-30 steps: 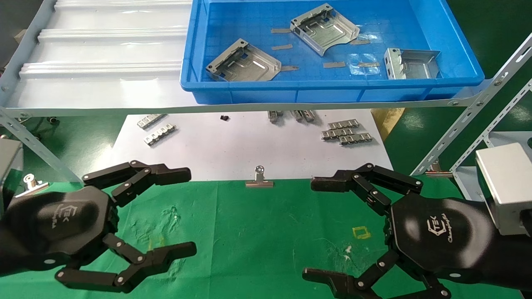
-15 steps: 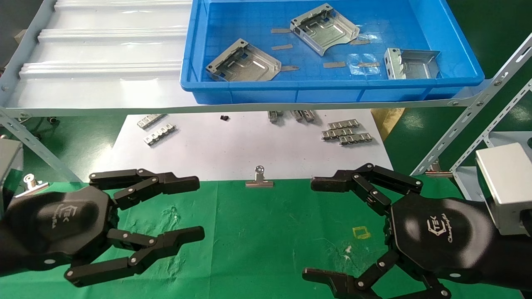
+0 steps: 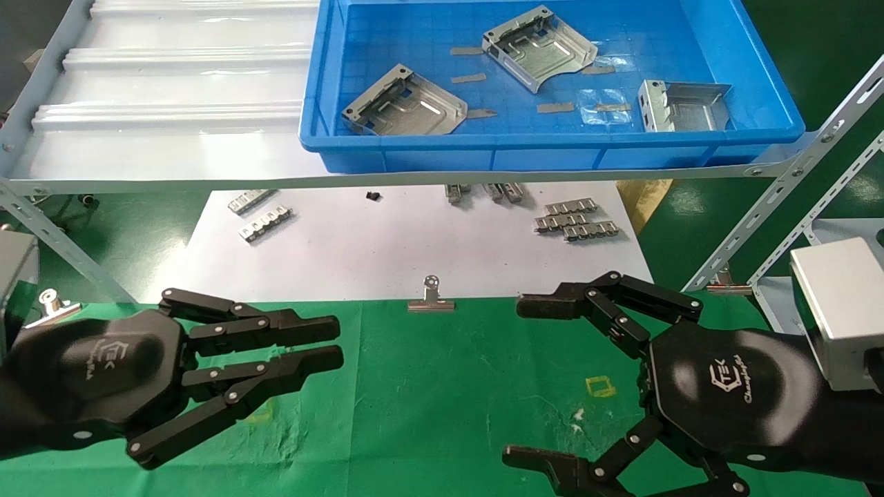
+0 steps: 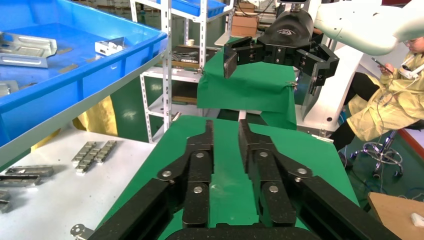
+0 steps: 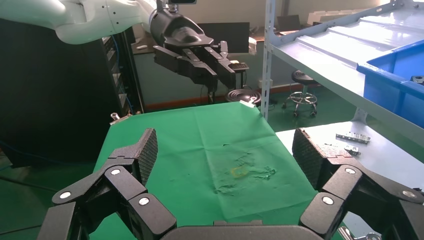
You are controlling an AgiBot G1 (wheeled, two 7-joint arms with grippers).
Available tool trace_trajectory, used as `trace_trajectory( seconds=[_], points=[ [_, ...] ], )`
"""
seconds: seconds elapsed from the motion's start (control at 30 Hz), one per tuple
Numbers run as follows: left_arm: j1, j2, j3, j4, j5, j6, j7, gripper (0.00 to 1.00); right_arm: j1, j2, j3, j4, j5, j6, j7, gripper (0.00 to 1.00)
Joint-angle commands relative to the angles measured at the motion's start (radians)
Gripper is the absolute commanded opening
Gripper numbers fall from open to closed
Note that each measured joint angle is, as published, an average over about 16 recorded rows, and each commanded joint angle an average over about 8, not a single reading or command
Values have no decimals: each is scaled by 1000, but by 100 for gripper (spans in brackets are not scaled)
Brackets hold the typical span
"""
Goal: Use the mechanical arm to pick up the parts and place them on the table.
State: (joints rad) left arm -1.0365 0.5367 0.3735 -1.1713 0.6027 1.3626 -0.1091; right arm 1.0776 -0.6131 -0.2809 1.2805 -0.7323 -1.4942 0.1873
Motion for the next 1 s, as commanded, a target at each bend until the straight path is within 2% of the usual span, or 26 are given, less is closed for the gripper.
trace_trajectory(
  seconds=[0.03, 1.0],
  points=[
    [0, 0, 0, 0, 0, 0, 0, 0, 0, 0, 0, 0, 0, 0, 0, 100],
    [0, 0, 0, 0, 0, 0, 0, 0, 0, 0, 0, 0, 0, 0, 0, 100]
  ],
)
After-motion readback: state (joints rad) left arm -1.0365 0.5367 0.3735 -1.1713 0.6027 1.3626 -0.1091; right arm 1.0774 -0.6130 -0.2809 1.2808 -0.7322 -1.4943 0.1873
